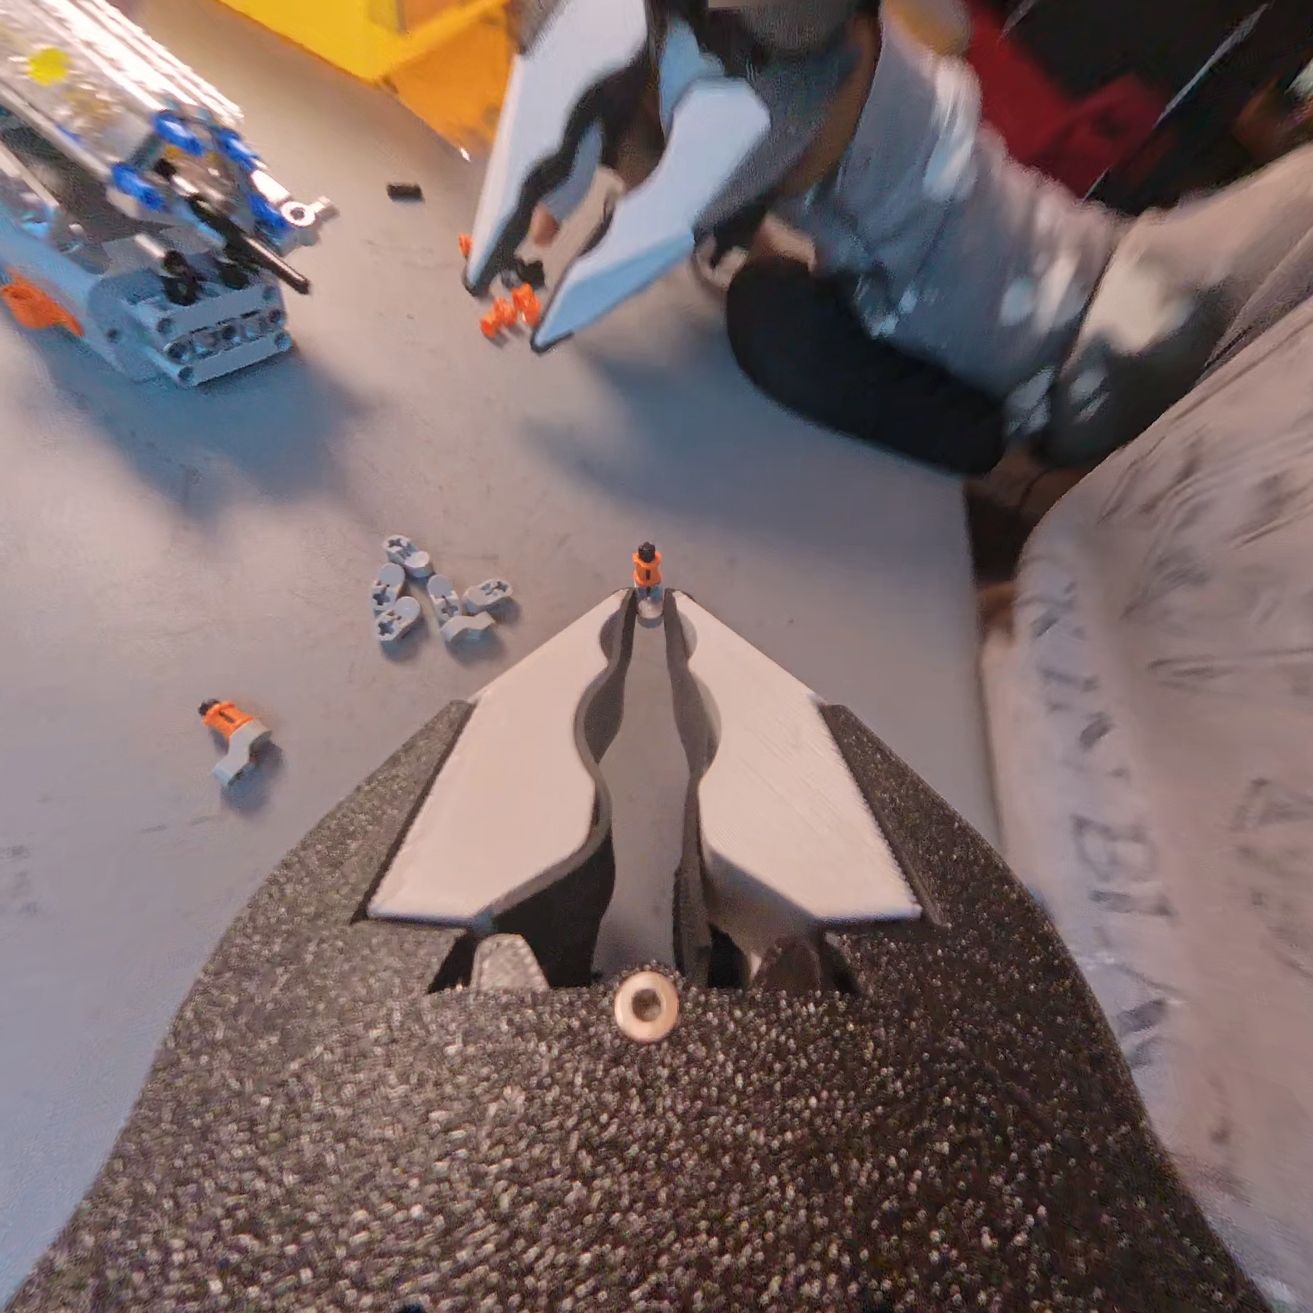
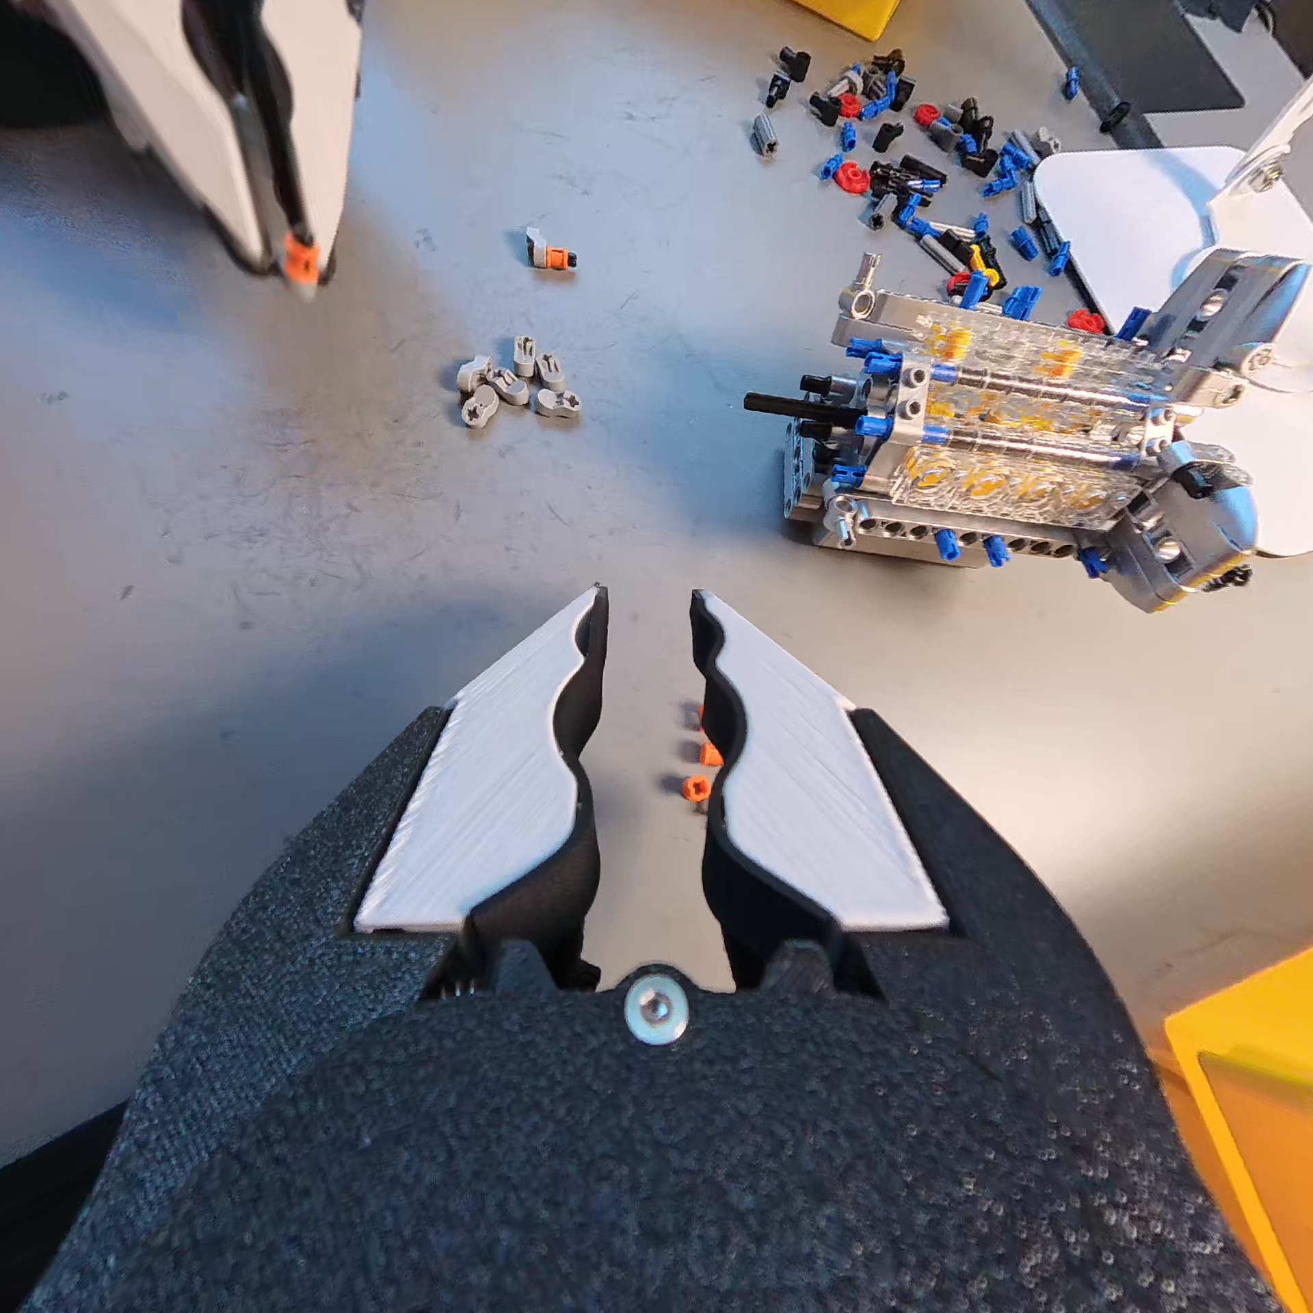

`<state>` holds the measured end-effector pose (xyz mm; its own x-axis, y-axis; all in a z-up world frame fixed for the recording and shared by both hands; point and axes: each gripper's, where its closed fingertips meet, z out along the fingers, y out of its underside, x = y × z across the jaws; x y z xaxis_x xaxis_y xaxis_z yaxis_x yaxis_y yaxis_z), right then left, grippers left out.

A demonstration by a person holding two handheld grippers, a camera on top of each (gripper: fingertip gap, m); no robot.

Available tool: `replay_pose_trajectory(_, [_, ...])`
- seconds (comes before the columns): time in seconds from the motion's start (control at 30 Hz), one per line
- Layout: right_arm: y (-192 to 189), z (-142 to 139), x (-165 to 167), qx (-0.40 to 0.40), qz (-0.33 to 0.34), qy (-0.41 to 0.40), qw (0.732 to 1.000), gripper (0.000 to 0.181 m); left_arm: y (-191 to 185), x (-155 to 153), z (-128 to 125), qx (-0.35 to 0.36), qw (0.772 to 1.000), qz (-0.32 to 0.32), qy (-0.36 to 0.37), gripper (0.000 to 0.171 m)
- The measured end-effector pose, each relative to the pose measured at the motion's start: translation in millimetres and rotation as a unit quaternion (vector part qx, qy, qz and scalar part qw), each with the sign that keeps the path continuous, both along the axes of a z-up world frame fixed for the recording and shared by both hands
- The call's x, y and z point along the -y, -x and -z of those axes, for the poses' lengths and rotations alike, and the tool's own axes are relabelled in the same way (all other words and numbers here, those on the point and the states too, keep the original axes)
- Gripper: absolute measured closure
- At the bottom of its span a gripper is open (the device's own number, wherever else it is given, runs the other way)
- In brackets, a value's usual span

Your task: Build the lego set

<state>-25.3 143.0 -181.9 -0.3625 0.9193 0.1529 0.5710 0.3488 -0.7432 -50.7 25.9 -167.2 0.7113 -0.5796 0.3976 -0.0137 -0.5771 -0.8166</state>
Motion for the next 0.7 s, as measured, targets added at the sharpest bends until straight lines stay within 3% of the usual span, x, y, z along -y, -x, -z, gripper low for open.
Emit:
replay_pose_trajectory(0.07, [1, -2, 0, -0.005, 0.002, 0.003, 1.000, 0.159, 17, -4, -16, 0.086, 0.996, -0.034, 0.007, 0.166])
replay_pose_trajectory(0.13, [2, -3, -2, -0.010, 0.006, 0.002, 1.000, 0.159, 41, -11, -21, 0.103, 0.991, -0.084, -0.002, 0.166])
replay_pose_trajectory(0.2, [2, -4, -4, -0.013, 0.010, -0.001, 1.000, 0.159, 71, -16, -12, 0.043, 0.988, -0.148, -0.011, 0.166])
replay_pose_trajectory(0.27, [3, -3, -4, -0.012, 0.011, -0.003, 1.000, 0.159, 100, -19, 6, -0.070, 0.978, -0.194, -0.010, 0.166])
replay_pose_trajectory(0.37, [3, -1, -4, -0.010, 0.011, -0.011, 1.000, 0.159, 125, -19, 27, -0.198, 0.955, -0.221, -0.001, 0.165])
replay_pose_trajectory(0.7, [0, -1, -12, -0.008, 0.023, -0.035, 0.999, 0.159, 119, -22, 40, -0.257, 0.945, -0.203, 0.007, 0.165])
